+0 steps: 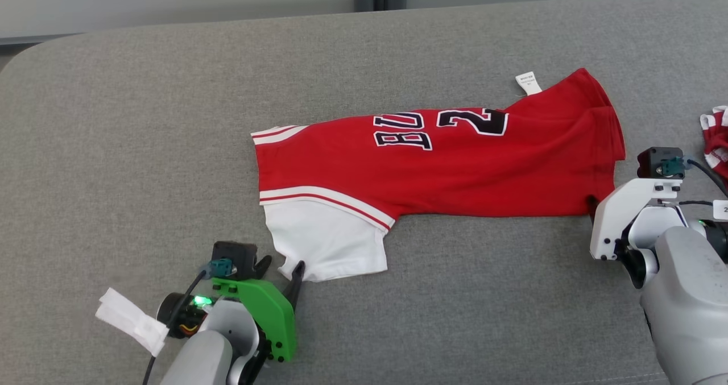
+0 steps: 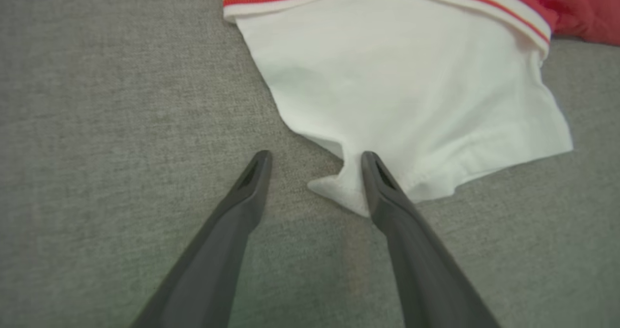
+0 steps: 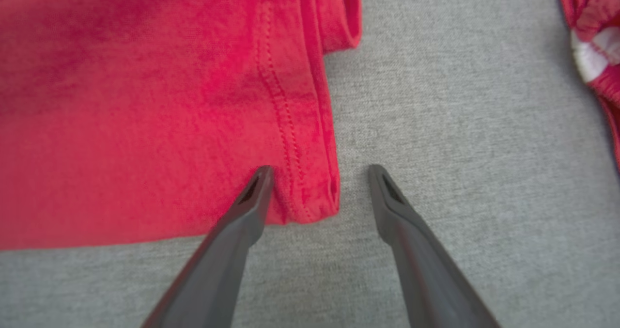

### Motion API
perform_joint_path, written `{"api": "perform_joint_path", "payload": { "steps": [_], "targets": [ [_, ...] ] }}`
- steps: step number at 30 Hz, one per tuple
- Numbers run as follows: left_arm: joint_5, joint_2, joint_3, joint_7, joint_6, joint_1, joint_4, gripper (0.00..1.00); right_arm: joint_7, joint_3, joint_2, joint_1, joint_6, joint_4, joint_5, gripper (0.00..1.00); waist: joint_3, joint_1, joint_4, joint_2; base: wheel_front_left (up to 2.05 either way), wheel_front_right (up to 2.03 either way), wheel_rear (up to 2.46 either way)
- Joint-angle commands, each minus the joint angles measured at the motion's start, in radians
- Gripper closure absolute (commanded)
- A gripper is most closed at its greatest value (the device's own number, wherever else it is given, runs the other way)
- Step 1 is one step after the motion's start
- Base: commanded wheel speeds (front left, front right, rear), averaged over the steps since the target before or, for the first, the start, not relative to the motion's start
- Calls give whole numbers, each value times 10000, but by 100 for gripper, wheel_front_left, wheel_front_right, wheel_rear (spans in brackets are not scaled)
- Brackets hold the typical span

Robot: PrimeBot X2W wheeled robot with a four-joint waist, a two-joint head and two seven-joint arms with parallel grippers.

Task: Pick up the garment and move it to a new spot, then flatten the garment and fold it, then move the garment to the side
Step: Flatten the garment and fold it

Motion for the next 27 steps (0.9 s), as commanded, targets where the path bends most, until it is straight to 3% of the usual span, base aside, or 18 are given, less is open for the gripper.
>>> {"api": "perform_joint_path", "payload": {
  "steps": [1,2,7,13,20,27],
  "targets": [
    [-119,-53,-309,354,-86,113,229,100,85,171,138,48,5,245,104,80,76,0,5,-1,0,0,0],
    [-177,-11,-438,477,-89,60,190,100,53,304,108,-6,5,301,164,100,104,0,8,-1,0,0,0],
    [-510,133,-480,-23,-71,-281,-232,100,-492,407,-58,-147,2,287,537,100,77,0,55,-1,0,0,0],
    [-1359,35,303,-1383,-71,-120,-1349,100,-1511,494,-139,213,2,-858,1530,100,-375,0,167,-1,0,0,0],
    [-2801,-54,1032,-1700,-72,189,-3674,100,-1265,694,-631,1422,2,-3979,2680,100,-795,0,103,-1,0,0,0],
    [-4036,91,1324,-224,82,-935,-5508,100,302,81,-713,1770,2,-7486,3410,100,-149,0,-71,-1,0,0,0]
  ]
}}
